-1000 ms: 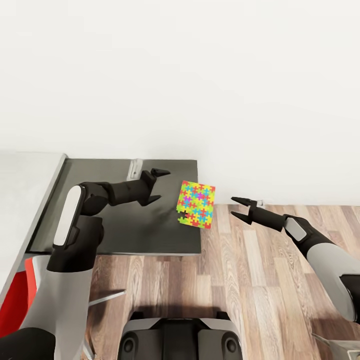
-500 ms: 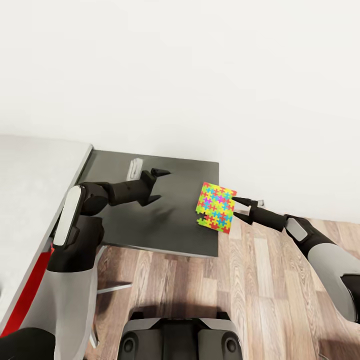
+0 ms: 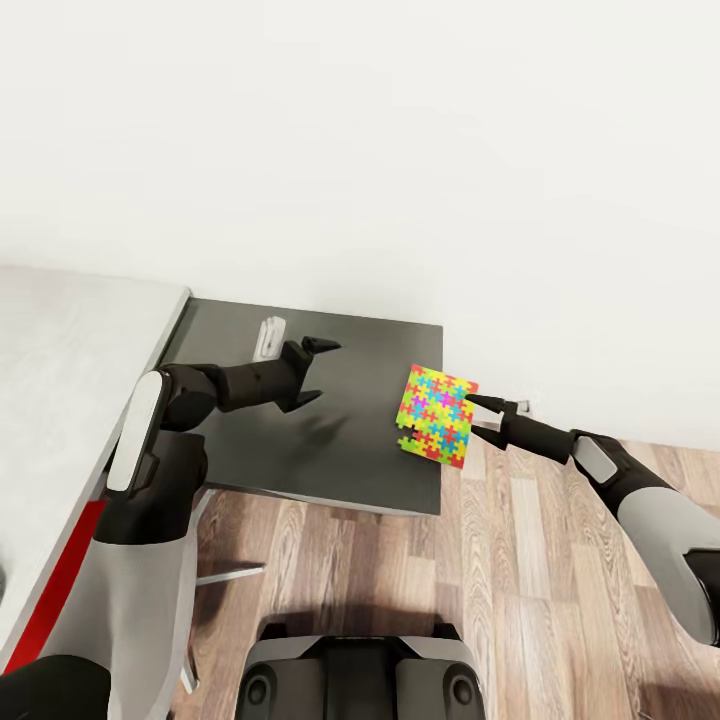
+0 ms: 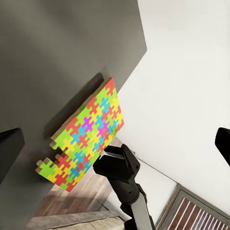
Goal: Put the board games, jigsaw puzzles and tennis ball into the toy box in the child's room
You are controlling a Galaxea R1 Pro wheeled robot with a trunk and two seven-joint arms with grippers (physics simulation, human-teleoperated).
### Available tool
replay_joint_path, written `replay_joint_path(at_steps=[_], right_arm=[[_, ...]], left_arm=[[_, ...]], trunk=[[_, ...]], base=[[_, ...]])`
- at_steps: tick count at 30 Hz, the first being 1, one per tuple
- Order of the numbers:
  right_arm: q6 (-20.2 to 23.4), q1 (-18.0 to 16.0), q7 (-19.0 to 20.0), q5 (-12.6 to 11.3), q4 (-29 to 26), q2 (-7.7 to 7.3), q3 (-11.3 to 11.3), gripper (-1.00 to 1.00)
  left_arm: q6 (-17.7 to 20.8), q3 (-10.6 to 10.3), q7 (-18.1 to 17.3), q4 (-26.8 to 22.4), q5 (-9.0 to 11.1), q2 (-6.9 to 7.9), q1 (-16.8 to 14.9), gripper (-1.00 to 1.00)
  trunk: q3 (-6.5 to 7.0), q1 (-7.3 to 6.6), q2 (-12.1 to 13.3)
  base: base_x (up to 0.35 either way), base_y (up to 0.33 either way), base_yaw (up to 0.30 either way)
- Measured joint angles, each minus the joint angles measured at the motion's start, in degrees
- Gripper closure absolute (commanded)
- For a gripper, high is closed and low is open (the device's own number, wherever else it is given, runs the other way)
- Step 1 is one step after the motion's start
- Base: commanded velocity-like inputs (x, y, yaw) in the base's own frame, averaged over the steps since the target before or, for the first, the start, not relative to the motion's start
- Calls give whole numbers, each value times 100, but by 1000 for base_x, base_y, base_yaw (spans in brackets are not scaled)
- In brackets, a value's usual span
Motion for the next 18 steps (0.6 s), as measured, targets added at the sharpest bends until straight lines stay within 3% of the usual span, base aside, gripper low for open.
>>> replay_joint_path(at_steps=[7, 18], right_arm=[[1, 0, 0, -1, -3, -2, -4, -100], [1, 8, -1, -10, -3, -7, -23, -100]], left_arm=[[0, -2, 0, -2, 1, 0, 4, -100], [0, -3, 0, -5, 1, 0, 6, -100]], trunk=[[0, 0, 0], [0, 0, 0]], base=[[0, 0, 20], [0, 0, 112]])
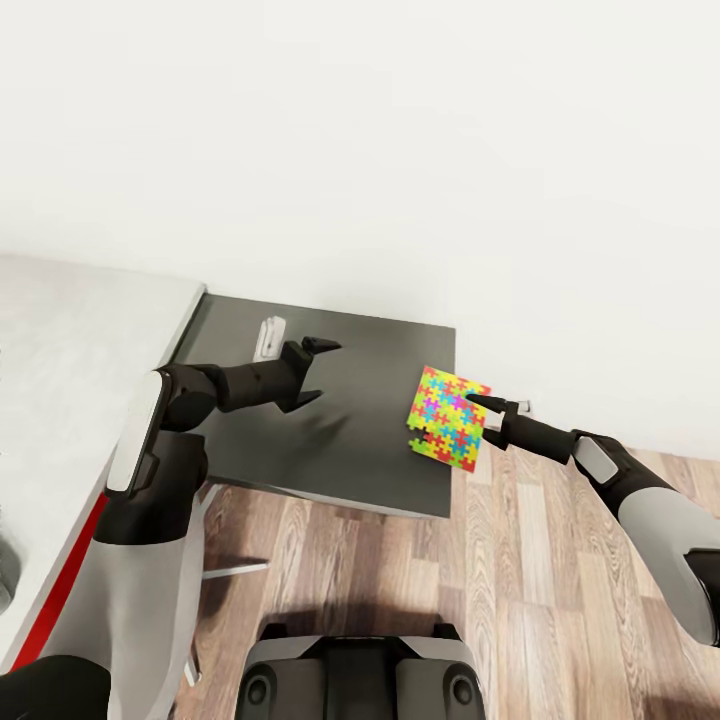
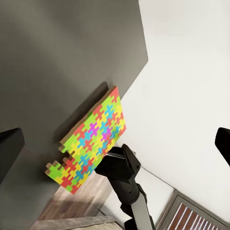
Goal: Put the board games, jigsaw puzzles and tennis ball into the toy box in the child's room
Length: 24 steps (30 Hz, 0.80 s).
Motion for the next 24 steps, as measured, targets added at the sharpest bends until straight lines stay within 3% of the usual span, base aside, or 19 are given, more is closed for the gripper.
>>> replay_joint_path(at_steps=[23, 24], right_arm=[[0, 9, -7, -19, 6, -7, -27, -100], [0, 10, -7, -21, 6, -8, -28, 100]], left_arm=[[0, -2, 0, 1, 0, 0, -4, -100], [0, -2, 0, 1, -1, -2, -3, -100]], trunk=[[0, 0, 0], [0, 0, 0]], base=[[0, 0, 20], [0, 0, 6]])
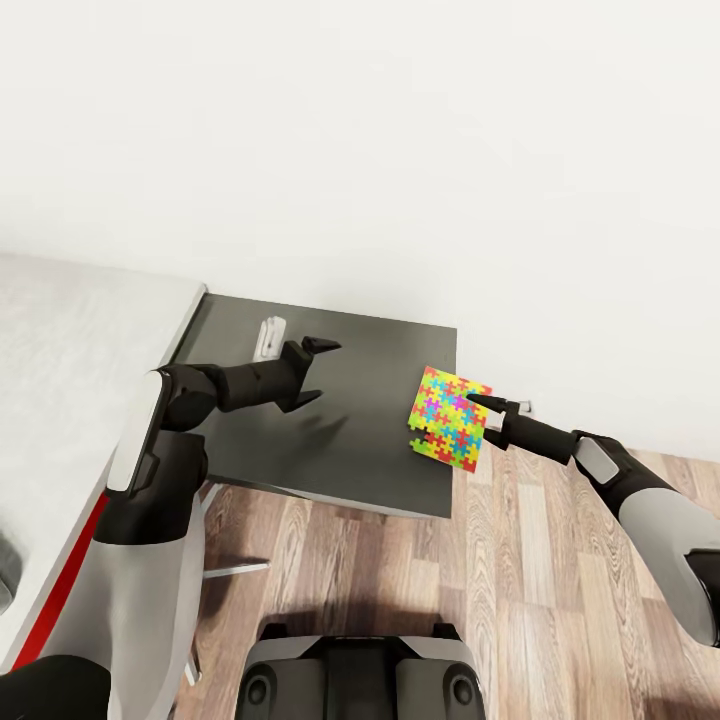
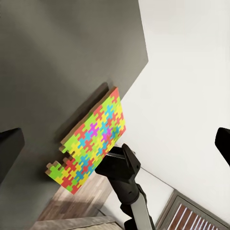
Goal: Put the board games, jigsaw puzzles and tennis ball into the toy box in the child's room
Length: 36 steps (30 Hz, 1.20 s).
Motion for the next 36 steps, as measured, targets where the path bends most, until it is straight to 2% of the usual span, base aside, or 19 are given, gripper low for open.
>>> replay_joint_path(at_steps=[4, 27, 32, 36], right_arm=[[28, 0, 1, -51, -7, -6, -12, 100], [0, 2, 0, -4, -63, -127, -4, 100], [1, 57, 2, -6, -412, -231, 0, 100], [-2, 238, -2, 3, -837, -304, -6, 100]], left_arm=[[0, -1, 0, 1, 0, -1, 3, -100], [2, -29, 0, -1, -9, 2, 4, -100], [10, -41, -4, -8, -9, 2, 13, -100], [22, -61, -7, -24, -10, 2, 27, -100]], trunk=[[0, 0, -1], [0, 0, 0], [0, 0, 0], [0, 0, 0]], base=[[0, 0, 4], [0, 0, 0], [0, 0, 0], [0, 0, 0]])
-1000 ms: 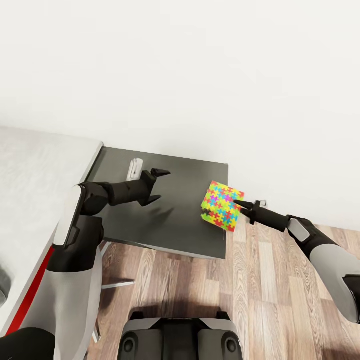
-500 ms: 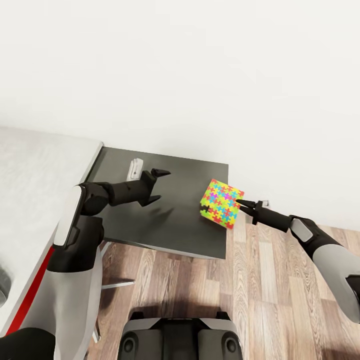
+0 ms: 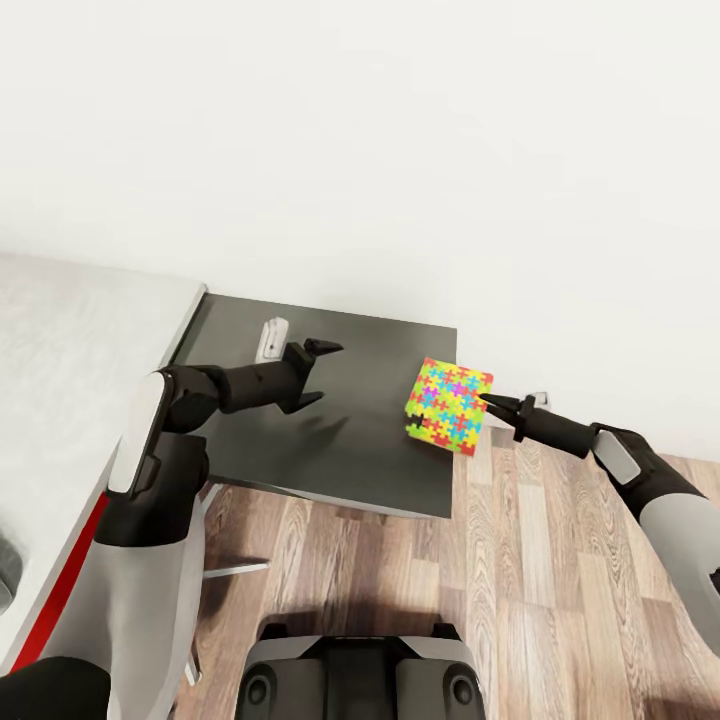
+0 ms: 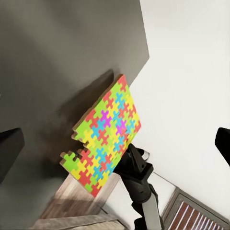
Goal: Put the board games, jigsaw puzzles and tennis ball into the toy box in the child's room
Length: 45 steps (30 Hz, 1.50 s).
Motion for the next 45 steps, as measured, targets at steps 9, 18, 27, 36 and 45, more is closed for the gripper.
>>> replay_joint_path(at_steps=[9, 18, 27, 36, 45], right_arm=[[13, 294, -28, -26, -785, -310, 7, 100], [26, 334, -20, -35, -985, -379, 14, 100], [292, 378, -21, -38, -1206, -394, 26, 100], [406, 542, -22, -39, -1606, -404, 21, 100], [689, 798, -29, -37, -2126, -494, 6, 100]], left_arm=[[20, -259, -27, -24, -19, -4, 13, -100], [27, -333, -49, -48, -13, -15, 48, -100], [37, -355, -94, -78, -9, -22, 218, -100], [46, -397, -150, -100, -4, -41, 306, -100], [60, -747, -160, -145, 39, -63, 426, -100]], trunk=[[0, 0, 0], [25, 0, 0], [92, 0, 0], [169, 0, 0], [251, 0, 0]], base=[[0, 0, 0], [0, 0, 23], [0, 0, 67], [0, 0, 30], [0, 0, 5]])
